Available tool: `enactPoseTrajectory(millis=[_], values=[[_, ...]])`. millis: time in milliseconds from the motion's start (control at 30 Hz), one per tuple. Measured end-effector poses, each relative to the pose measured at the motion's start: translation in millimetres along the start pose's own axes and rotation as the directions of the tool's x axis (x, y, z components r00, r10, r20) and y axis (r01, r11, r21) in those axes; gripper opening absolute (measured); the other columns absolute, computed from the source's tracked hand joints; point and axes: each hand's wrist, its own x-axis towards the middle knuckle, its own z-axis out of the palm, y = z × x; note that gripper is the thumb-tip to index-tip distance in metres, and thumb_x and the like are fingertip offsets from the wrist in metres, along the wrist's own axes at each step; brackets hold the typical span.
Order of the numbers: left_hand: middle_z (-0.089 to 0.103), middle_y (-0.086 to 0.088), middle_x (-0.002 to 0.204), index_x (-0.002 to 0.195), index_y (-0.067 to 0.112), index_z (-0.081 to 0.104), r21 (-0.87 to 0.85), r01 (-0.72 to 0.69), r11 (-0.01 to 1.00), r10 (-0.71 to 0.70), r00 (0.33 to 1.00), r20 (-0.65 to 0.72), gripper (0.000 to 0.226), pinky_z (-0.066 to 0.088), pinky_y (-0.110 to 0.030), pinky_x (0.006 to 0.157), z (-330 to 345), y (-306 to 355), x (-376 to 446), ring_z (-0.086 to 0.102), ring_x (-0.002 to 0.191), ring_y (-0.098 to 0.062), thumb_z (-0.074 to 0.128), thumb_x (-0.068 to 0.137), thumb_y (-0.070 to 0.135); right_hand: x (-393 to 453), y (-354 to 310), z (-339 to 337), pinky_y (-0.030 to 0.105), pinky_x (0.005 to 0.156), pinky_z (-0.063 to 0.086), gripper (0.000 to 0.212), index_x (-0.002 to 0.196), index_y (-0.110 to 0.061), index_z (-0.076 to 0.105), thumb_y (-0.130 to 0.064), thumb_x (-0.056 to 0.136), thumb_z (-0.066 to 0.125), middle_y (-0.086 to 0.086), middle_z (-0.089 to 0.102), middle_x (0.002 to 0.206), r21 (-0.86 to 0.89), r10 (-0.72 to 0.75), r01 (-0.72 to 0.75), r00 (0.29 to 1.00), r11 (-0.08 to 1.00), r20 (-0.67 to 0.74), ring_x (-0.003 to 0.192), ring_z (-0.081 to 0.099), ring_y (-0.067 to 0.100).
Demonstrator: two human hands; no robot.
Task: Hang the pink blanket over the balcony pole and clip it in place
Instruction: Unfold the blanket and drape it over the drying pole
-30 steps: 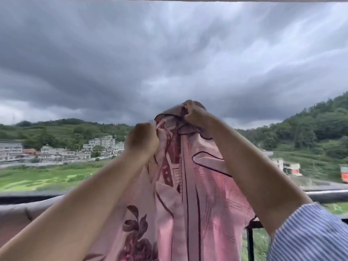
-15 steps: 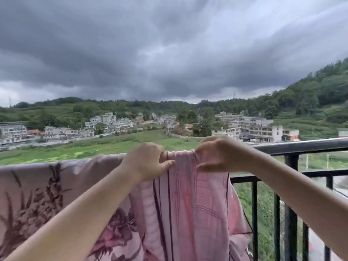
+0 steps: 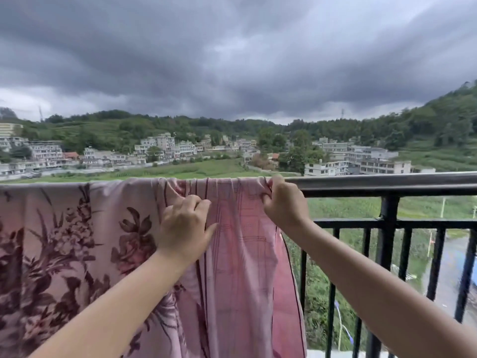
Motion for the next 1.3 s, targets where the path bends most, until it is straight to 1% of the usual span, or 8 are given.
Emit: enactPoseTrajectory(millis=[100, 267, 500, 667, 867, 933, 1067, 1300], values=[[0.067, -0.007, 0.068, 0.083, 0.005, 0.066, -0.011, -0.056, 0.998, 0.057, 0.99, 0.131, 0.061, 0.054, -0.031, 0.051, 7.1, 37.8, -17.3, 0.068, 0.061, -0.025, 0.075, 0.055, 0.058, 25.3, 12.6, -17.4, 0.032, 0.053, 0.049, 0.011, 0.092, 0.005, 0.057, 0.004, 0.084, 0.05, 0.019, 0.066, 0.086, 0.227, -0.058, 0.052, 0.998, 0.973, 0.024, 0.066, 0.057, 0.026], [0.053, -0.009, 0.126, 0.129, 0.007, 0.036, 0.072, 0.166, 0.984, -0.181, 0.878, 0.444, 0.088, 0.048, -0.035, 0.088, 40.0, 116.9, -20.2, 0.055, 0.111, -0.025, 0.046, 0.071, 0.073, 84.1, 49.6, -49.9, 0.019, 0.045, 0.053, 0.016, 0.096, 0.003, 0.061, 0.005, 0.086, 0.049, 0.005, 0.056, 0.069, 0.581, 0.117, -0.255, 0.957, 0.772, 0.265, 0.043, 0.058, 0.01], [0.066, -0.015, 0.098, 0.094, 0.004, 0.056, -0.053, 0.483, 0.874, -0.45, 0.846, 0.285, 0.031, 0.046, -0.034, 0.073, 83.9, 203.5, 10.7, 0.061, 0.092, -0.032, 0.041, 0.093, 0.03, 134.9, 115.7, -68.6, 0.021, 0.031, 0.05, 0.027, 0.065, -0.004, 0.051, 0.01, 0.087, 0.046, 0.012, 0.053, 0.062, 0.791, 0.085, -0.424, 0.897, 0.441, 0.434, 0.025, 0.055, 0.011], [0.049, -0.008, 0.065, 0.074, 0.013, 0.044, -0.472, 0.582, 0.662, -0.644, 0.764, 0.038, 0.02, 0.03, -0.033, 0.056, 43.2, 212.6, 47.8, 0.048, 0.066, -0.026, 0.04, 0.092, 0.006, 173.7, 172.5, -82.8, 0.041, 0.061, 0.059, 0.028, 0.062, -0.005, 0.05, 0.01, 0.085, 0.045, 0.021, 0.061, 0.093, 0.772, 0.196, -0.401, 0.916, 0.494, 0.35, 0.065, 0.067, 0.032], [0.043, -0.001, 0.06, 0.074, 0.012, 0.045, -0.427, 0.339, 0.838, -0.466, 0.852, -0.238, 0.018, 0.029, -0.016, 0.044, -25.7, 243.8, 144.5, 0.041, 0.058, -0.02, 0.044, 0.09, 0.004, 178.2, 224.4, -117.8, 0.04, 0.084, 0.054, 0.023, 0.093, 0.007, 0.065, -0.003, 0.083, 0.047, 0.02, 0.065, 0.096, 0.378, 0.066, -0.13, 0.982, 0.917, 0.177, 0.087, 0.062, 0.029], [0.045, 0.002, 0.062, 0.082, 0.007, 0.052, -0.418, 0.26, 0.871, -0.379, 0.896, -0.232, 0.013, 0.031, -0.016, 0.043, -21.4, 276.3, 171.1, 0.044, 0.062, -0.018, 0.043, 0.09, 0.002, 166.4, 240.5, -134.1, 0.029, 0.076, 0.052, 0.018, 0.092, 0.003, 0.061, -0.008, 0.085, 0.049, 0.014, 0.058, 0.092, 0.202, -0.083, 0.01, 0.929, 0.979, 0.36, 0.077, 0.054, 0.02], [0.058, -0.008, 0.076, 0.09, -0.001, 0.06, -0.418, 0.229, 0.879, -0.333, 0.922, -0.196, 0.018, 0.036, -0.023, 0.061, 6.5, 343.8, 203.6, 0.049, 0.071, -0.018, 0.044, 0.092, 0.008, 147.8, 287.1, -159.6, 0.034, 0.101, 0.038, 0.046, 0.129, -0.002, 0.043, -0.02, 0.088, 0.053, 0.015, 0.049, 0.133, -0.095, -0.098, 0.233, 0.697, 0.968, 0.71, 0.119, 0.048, 0.026], [0.051, -0.011, 0.06, 0.06, 0.008, 0.057, -0.301, 0.483, 0.822, -0.533, 0.84, -0.105, 0.025, 0.027, -0.025, 0.045, 31.9, 392.7, 180.5, 0.045, 0.06, -0.02, 0.058, 0.084, 0.014, 129.3, 346.6, -179.1, 0.033, 0.106, 0.033, 0.056, 0.139, -0.011, 0.029, -0.029, 0.091, 0.05, 0.01, 0.045, 0.14, 0.254, -0.5, 0.449, 0.596, 0.856, 0.628, 0.127, 0.043, 0.022]])
